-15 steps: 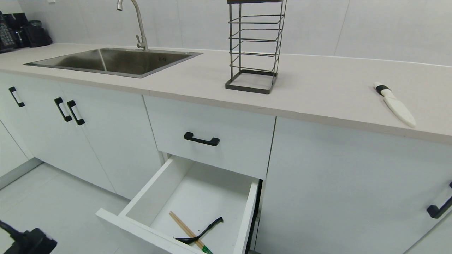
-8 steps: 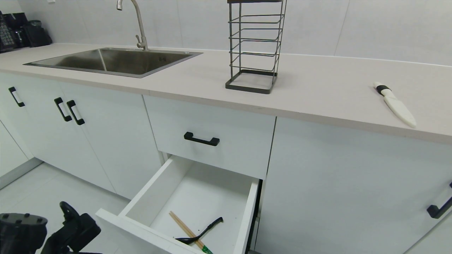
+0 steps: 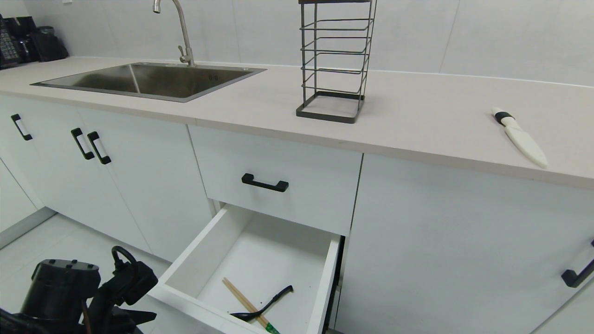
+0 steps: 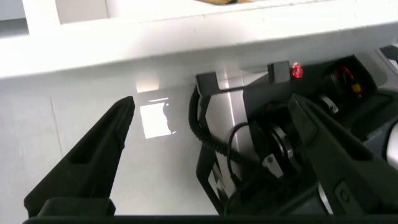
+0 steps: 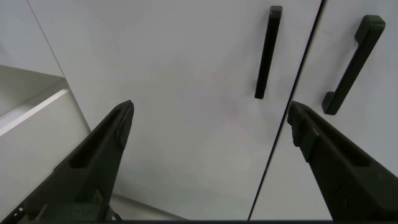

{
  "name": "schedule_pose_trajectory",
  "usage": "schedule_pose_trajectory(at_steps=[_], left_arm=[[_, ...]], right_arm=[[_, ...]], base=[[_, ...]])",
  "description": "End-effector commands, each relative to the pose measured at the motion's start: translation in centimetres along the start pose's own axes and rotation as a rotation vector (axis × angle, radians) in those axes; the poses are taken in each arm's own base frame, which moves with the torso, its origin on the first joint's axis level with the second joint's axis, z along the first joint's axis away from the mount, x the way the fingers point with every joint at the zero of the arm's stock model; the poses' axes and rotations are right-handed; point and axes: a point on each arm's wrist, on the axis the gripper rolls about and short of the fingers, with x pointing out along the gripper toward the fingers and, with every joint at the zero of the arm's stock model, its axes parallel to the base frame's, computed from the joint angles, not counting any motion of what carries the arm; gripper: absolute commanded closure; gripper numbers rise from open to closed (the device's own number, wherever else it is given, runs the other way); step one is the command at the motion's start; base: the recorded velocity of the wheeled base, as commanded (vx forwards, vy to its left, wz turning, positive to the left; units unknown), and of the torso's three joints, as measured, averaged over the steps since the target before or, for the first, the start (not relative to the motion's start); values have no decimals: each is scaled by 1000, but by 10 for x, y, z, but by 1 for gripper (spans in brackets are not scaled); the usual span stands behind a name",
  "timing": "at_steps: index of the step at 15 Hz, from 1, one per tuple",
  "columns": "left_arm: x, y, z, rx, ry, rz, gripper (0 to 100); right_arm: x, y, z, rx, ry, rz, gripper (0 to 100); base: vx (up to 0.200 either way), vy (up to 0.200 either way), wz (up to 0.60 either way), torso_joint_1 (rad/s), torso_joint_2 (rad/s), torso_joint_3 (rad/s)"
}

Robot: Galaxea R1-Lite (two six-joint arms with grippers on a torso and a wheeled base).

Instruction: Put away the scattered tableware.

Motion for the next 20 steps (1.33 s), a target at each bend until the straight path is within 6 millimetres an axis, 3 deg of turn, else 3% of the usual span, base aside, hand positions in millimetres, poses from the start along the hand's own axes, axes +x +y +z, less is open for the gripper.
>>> schedule_pose_trajectory(at_steps=[1, 11, 20], left_arm=[[8, 2, 1, -4, 25, -8, 0], [29, 11, 22, 15, -23, -6, 0], [65, 27, 48, 37, -122, 9, 0]], right_arm=[[0, 0, 0, 0, 1, 0, 0], [0, 0, 0, 0, 1, 0, 0], [0, 0, 0, 2, 1, 0, 0]], base=[[0, 0, 0, 0, 0, 0], [0, 0, 0, 0, 0, 0], [0, 0, 0, 0, 0, 0]])
